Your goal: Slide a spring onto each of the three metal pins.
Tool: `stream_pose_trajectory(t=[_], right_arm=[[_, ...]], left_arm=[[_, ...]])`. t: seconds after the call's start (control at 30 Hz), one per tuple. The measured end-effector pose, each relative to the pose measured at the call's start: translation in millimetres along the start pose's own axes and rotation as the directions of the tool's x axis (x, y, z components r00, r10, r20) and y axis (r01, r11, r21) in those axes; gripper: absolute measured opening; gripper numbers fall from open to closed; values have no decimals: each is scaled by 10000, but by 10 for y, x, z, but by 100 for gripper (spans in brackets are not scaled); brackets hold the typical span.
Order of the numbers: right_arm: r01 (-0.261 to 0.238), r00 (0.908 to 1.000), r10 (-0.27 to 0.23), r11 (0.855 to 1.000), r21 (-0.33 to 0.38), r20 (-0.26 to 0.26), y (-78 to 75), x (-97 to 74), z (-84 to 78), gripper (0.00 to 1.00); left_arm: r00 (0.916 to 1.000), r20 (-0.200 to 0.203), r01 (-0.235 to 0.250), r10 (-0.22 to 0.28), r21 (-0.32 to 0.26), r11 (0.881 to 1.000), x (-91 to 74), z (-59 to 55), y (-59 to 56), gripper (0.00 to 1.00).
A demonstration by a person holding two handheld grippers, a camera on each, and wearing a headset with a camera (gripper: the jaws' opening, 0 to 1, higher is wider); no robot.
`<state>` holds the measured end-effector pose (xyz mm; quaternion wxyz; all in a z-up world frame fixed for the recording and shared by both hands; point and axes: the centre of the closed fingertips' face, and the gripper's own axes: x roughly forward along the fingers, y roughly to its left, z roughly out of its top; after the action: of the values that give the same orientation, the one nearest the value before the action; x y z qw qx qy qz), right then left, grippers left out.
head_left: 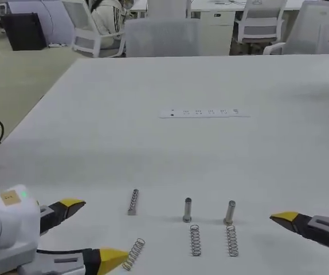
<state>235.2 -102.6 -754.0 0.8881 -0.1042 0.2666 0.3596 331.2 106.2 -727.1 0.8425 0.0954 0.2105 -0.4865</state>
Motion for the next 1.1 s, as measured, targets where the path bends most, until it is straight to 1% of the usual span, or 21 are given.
stream_pose_trajectory(t=[0.2,0.5,0.73,0.83,0.97,1.1], right_arm=[[12,10000,-12,10000,28,-14,1,4,-12,87],[43,10000,-43,10000,60,-10,0,1,-16,87],[33,10000,-33,10000,82,-2,13,6,-18,87],[31,10000,-31,10000,94,-2,16,7,-22,87],[23,10000,-23,9999,112,8,19,9,-23,87],[9,10000,-9,9999,112,21,20,13,-21,87]], left_arm=[[10000,21,-33,33,18,10000,51,54,55,77],[10000,-69,-15,16,144,9999,169,133,143,74],[9999,-56,-160,160,-123,9998,267,216,228,69],[9996,-153,-246,244,-165,9996,308,224,264,66],[9988,-254,-414,411,-100,9991,364,235,302,66],[9985,-375,-405,397,-200,9990,432,219,316,60]])
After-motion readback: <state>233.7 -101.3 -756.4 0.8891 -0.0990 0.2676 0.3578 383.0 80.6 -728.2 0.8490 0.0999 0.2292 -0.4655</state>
